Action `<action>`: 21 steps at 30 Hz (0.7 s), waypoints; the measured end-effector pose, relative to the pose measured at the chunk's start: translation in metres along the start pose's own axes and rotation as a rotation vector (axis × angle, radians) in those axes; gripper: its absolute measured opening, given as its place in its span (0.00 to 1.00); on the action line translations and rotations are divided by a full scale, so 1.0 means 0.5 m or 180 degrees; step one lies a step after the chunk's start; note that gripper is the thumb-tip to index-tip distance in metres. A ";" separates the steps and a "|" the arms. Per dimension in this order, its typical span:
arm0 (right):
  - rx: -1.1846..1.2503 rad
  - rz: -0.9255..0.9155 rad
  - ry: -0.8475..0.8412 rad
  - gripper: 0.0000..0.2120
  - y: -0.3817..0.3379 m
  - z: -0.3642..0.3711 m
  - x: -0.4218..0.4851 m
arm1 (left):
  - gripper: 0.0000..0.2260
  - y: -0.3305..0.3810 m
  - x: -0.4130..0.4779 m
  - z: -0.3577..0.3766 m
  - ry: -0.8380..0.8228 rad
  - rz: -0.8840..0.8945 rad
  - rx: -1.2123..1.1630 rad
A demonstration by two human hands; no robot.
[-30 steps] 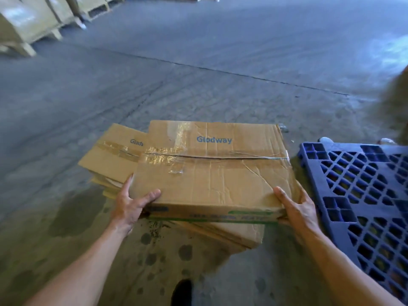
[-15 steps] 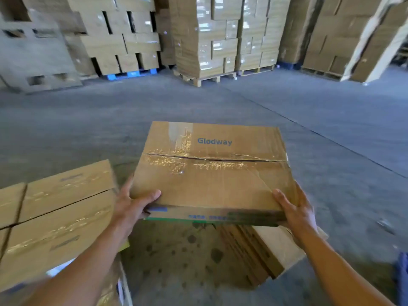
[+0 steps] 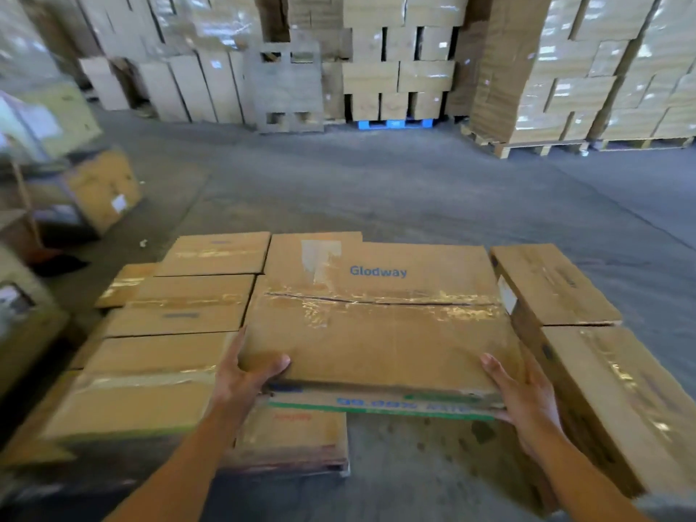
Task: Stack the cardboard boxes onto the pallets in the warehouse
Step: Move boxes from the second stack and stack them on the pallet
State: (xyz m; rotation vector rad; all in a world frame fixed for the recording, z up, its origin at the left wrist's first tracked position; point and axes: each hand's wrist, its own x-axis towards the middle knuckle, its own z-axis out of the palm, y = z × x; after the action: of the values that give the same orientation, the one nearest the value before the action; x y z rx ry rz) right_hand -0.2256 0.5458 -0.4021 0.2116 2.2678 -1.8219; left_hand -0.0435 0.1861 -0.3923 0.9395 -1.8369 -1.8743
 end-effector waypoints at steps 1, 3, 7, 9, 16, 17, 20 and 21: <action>-0.0044 0.0035 -0.0020 0.48 0.014 0.026 -0.022 | 0.46 -0.016 -0.015 -0.038 0.0036 -0.0024 -0.0018; -0.0117 0.0103 -0.0098 0.47 0.042 0.069 -0.057 | 0.47 -0.042 -0.046 -0.095 0.0122 -0.0132 -0.0006; -0.0419 0.0232 -0.0139 0.34 0.103 0.123 -0.098 | 0.50 -0.107 -0.068 -0.163 0.0332 -0.0507 0.0023; -0.0738 0.0266 -0.0095 0.37 0.149 0.136 -0.086 | 0.49 -0.142 -0.066 -0.181 0.0405 -0.0750 0.0027; -0.0786 0.0561 -0.0264 0.25 0.209 0.228 -0.011 | 0.47 -0.233 0.015 -0.204 0.0493 -0.1160 -0.0142; -0.0746 0.0603 -0.0283 0.26 0.212 0.247 0.004 | 0.47 -0.244 0.037 -0.204 0.0467 -0.1212 -0.0177; -0.0659 0.0753 -0.0350 0.33 0.235 0.310 0.061 | 0.46 -0.283 0.112 -0.200 0.0500 -0.1332 -0.0207; -0.0663 0.0783 -0.0345 0.35 0.248 0.329 0.082 | 0.45 -0.300 0.137 -0.198 0.0500 -0.1352 -0.0197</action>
State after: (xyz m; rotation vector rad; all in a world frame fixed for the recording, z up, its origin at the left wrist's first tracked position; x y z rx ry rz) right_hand -0.2201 0.4112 -0.5633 0.3305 2.2242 -1.4313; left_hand 0.0030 0.0817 -0.5471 1.5015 -1.5671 -2.0064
